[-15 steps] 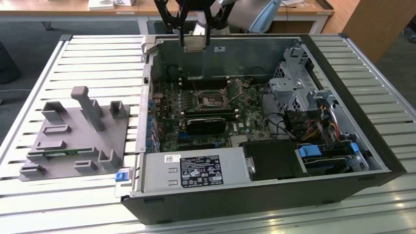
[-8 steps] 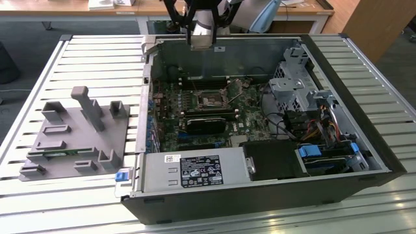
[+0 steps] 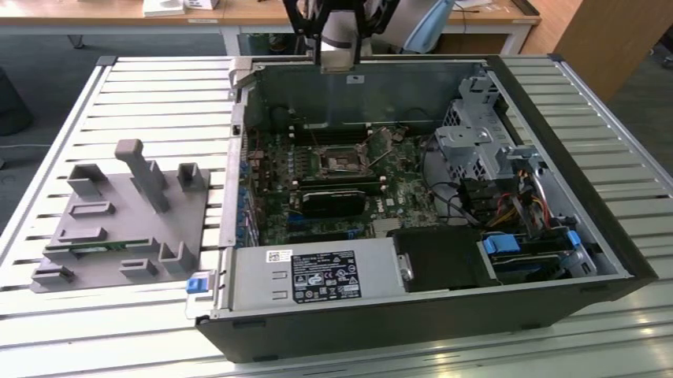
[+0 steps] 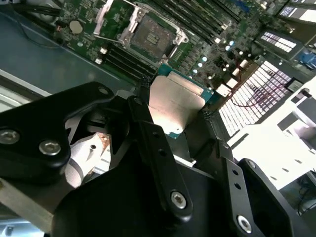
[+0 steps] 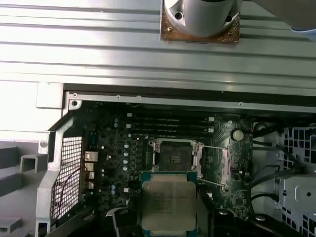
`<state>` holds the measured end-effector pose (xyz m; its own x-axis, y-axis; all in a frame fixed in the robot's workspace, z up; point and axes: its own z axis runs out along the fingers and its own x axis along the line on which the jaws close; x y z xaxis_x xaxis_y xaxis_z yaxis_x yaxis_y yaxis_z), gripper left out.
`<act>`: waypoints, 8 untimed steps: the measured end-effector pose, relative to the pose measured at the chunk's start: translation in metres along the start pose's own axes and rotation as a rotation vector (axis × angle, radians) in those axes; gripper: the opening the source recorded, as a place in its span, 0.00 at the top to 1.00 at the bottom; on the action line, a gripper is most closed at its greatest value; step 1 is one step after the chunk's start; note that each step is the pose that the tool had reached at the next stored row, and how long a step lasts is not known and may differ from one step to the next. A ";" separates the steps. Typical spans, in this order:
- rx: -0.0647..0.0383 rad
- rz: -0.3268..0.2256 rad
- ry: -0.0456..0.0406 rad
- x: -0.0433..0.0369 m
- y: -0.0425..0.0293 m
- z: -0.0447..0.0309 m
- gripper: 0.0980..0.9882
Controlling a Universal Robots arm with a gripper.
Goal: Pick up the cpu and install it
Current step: 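Pick up the cpu and move it towards the insertion slot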
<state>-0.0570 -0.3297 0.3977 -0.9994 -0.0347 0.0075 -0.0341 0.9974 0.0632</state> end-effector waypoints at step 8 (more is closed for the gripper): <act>0.000 0.000 -0.0001 -0.0250 0.0038 0.0012 0.51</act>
<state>-0.0321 -0.3250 0.3966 -0.9994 -0.0347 0.0073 -0.0341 0.9974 0.0633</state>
